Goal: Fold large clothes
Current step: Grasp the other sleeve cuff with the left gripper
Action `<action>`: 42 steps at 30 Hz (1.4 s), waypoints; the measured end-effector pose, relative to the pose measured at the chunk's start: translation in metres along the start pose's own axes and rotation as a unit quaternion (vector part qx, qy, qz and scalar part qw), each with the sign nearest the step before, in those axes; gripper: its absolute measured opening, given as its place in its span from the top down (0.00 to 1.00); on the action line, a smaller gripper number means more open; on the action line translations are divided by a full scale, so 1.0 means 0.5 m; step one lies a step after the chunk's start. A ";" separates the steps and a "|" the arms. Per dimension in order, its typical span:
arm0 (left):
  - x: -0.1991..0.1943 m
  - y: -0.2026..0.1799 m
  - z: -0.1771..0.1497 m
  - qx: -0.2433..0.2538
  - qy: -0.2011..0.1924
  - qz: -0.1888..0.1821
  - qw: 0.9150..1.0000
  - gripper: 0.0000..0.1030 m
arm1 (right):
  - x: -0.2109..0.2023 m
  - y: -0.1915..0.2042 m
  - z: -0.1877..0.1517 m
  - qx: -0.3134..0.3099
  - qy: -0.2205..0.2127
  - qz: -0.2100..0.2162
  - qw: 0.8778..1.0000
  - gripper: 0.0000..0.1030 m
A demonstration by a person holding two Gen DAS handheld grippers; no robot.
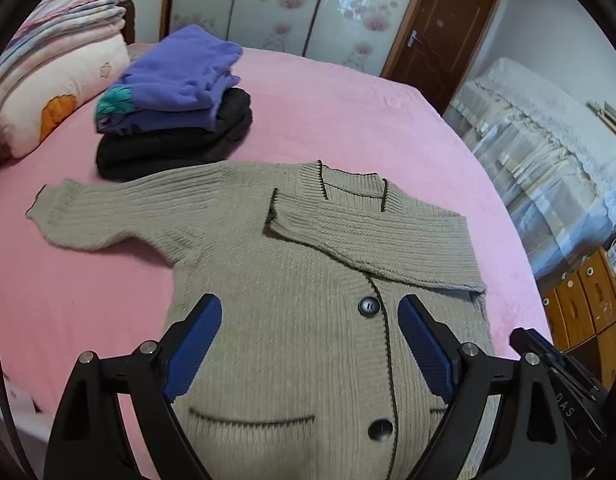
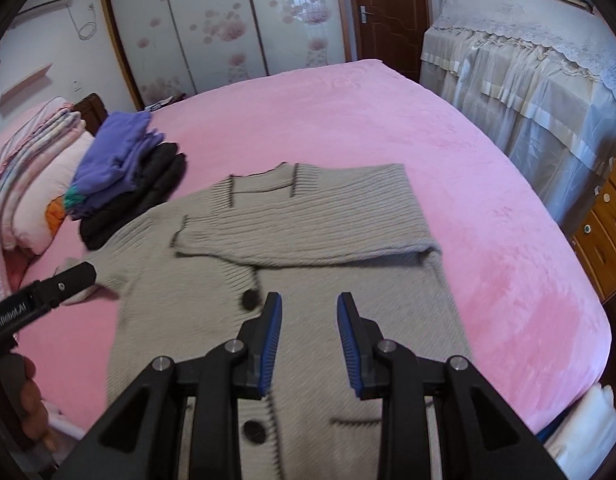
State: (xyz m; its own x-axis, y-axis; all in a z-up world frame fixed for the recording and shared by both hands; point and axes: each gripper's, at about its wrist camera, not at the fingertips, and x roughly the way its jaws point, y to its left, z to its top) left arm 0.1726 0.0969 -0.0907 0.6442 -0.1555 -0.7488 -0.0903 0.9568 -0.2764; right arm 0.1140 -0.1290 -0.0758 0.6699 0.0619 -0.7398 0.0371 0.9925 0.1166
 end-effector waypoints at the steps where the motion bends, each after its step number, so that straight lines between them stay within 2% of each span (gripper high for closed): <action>1: -0.014 0.009 -0.009 -0.003 0.000 -0.006 1.000 0.12 | -0.006 0.009 -0.005 -0.002 0.000 0.003 1.000 0.72; 4: -0.038 0.043 -0.023 -0.011 0.005 -0.022 1.000 0.11 | -0.024 0.046 -0.025 -0.017 -0.001 0.007 1.000 0.72; 10: -0.079 0.153 -0.014 -0.005 0.034 -0.027 0.999 0.11 | -0.035 0.119 -0.047 -0.047 0.003 0.013 0.999 0.72; 12: -0.093 0.196 0.000 0.010 0.040 0.001 0.999 0.11 | -0.035 0.154 -0.045 -0.058 0.001 0.017 0.998 0.72; 15: -0.120 0.268 0.025 0.027 0.023 0.054 0.998 0.11 | -0.034 0.214 -0.032 -0.080 -0.007 0.023 0.997 0.72; 18: -0.132 0.358 0.060 0.012 0.013 0.095 0.995 0.12 | -0.030 0.273 -0.012 -0.100 -0.021 0.036 0.994 0.72; 20: -0.131 0.421 0.088 -0.009 0.018 0.097 0.995 0.12 | -0.020 0.328 0.010 -0.114 -0.037 0.048 0.992 0.72; 22: -0.127 0.491 0.118 -0.030 0.006 0.102 0.994 0.12 | -0.004 0.374 0.030 -0.125 -0.046 0.054 0.990 0.72; 27: -0.052 0.646 0.180 -0.082 0.022 0.100 0.991 0.12 | 0.072 0.491 0.073 -0.146 -0.055 0.071 0.985 0.72; 30: 0.016 0.735 0.206 -0.125 0.031 0.104 0.986 0.12 | 0.143 0.553 0.094 -0.151 -0.053 0.080 0.984 0.72; 32: 0.068 0.796 0.218 -0.158 0.040 0.107 0.981 0.17 | 0.193 0.584 0.101 -0.154 -0.045 0.081 0.984 0.72; 36: 0.166 0.885 0.219 -0.195 0.072 0.104 0.973 0.28 | 0.278 0.625 0.104 -0.161 -0.025 0.083 0.983 0.72; 42: 0.288 0.974 0.185 -0.246 0.128 0.104 0.955 0.30 | 0.374 0.660 0.095 -0.169 0.012 0.080 0.982 0.72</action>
State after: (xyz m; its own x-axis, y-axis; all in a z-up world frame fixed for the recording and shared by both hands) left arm 0.2915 0.5630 -0.2774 0.3715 -0.0899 -0.9241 -0.5832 0.7518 -0.3076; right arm 0.2868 0.2052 -0.1445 0.6298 0.2178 -0.7456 -0.3183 0.9479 0.0080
